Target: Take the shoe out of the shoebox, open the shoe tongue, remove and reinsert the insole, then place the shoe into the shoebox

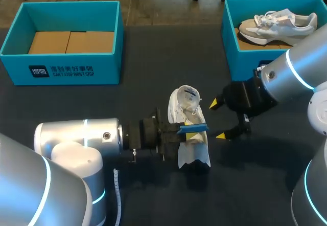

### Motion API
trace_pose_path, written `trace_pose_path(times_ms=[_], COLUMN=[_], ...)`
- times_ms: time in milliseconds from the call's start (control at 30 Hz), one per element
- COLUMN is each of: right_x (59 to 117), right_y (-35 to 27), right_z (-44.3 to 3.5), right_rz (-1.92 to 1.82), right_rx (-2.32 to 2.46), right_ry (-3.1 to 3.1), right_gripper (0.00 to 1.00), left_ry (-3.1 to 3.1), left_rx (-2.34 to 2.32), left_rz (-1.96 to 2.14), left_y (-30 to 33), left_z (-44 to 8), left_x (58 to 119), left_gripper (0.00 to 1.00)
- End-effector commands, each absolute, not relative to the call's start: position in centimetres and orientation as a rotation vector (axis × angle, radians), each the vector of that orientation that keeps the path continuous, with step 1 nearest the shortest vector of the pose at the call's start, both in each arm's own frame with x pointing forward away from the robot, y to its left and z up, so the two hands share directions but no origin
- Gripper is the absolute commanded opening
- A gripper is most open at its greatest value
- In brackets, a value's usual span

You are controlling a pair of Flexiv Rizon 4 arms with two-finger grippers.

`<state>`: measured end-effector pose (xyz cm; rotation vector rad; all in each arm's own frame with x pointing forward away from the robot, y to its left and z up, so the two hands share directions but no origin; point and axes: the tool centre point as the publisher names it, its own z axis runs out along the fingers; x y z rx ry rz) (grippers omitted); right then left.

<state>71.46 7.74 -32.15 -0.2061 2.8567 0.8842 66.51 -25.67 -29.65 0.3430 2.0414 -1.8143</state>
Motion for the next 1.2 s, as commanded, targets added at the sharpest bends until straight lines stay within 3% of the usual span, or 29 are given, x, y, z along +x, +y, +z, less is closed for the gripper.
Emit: trace_pose_path(times_ms=[33,667,1200], right_x=[71.4,71.4,71.4], right_y=[7.8,7.8,7.8], right_z=[-32.2,-32.2,-32.2], right_rz=[0.882,0.882,0.882], right_rx=[-0.205,-0.205,-0.205], right_ry=[2.855,2.855,2.855], right_gripper=[1.00,1.00,1.00], left_ry=[2.053,2.039,2.046], left_rx=[0.349,0.329,0.334], left_rz=[-1.799,-1.862,-1.860], left_y=[-26.6,-26.1,-26.9], left_z=[-30.1,-27.2,-28.7], left_x=[66.8,64.6,65.0], left_gripper=[0.00,0.00,0.00])
